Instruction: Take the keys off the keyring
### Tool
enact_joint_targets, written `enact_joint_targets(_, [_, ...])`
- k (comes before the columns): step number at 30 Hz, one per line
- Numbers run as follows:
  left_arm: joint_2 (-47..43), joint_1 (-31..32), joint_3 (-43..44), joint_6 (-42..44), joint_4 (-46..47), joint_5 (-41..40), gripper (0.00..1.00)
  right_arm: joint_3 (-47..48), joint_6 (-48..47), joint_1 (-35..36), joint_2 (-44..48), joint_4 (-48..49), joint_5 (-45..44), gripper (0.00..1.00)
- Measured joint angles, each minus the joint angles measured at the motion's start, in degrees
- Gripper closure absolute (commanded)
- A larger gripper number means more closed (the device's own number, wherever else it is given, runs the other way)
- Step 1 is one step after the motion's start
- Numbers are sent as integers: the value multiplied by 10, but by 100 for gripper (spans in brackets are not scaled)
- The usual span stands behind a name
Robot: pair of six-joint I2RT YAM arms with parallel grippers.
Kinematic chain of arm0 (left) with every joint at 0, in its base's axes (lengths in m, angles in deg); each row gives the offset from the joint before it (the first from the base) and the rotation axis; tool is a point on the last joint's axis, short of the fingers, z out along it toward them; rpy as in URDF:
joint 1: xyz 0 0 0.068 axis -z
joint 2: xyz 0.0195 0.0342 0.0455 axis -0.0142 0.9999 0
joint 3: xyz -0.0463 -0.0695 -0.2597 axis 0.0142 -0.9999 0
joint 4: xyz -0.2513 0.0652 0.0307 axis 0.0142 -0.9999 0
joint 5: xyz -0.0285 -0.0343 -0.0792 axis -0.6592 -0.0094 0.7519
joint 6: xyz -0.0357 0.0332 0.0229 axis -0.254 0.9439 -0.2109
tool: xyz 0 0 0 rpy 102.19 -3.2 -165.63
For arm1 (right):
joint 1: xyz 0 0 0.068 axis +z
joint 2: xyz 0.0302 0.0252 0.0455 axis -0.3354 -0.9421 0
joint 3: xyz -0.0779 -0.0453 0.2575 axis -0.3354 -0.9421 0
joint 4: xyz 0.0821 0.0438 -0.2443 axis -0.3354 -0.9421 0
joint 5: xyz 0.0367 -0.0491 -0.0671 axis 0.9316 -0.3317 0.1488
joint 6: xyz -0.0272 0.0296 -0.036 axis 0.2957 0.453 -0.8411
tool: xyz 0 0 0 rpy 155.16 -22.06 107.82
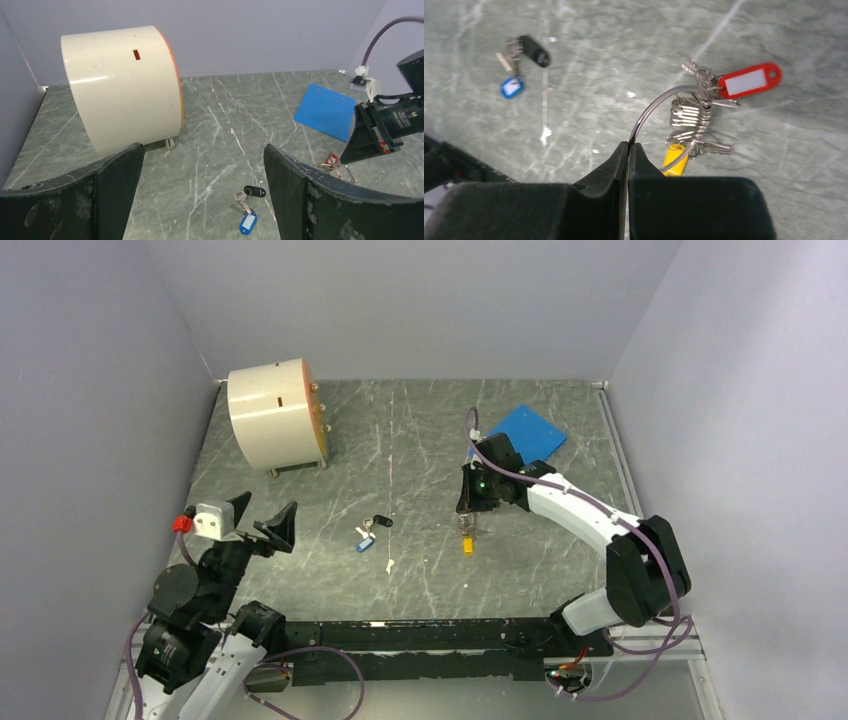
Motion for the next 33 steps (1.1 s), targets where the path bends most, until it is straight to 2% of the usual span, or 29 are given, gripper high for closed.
enact_joint_targets(8, [26,-3,0,0,-2,5,5,-13,13,5,63,66,73,100])
enact_joint_targets(13, [47,-4,1,0,-4,13,5,-63,23,-1,95,91,85,100])
enact_joint_targets(18, [62,-7,1,0,-4,19,5,-71,22,-2,107,90,89,100])
enact_joint_targets(23, [67,-8,1,0,-4,22,5,-59,2,-2,106,83,90,81])
enact_joint_targets(28, [67,-9,1,0,-4,28,5,-37,-41,17,63,57,76,74])
enact_joint_targets(33, [67,-9,1,0,-4,31,5,-12,-59,89,-11,31,40,71])
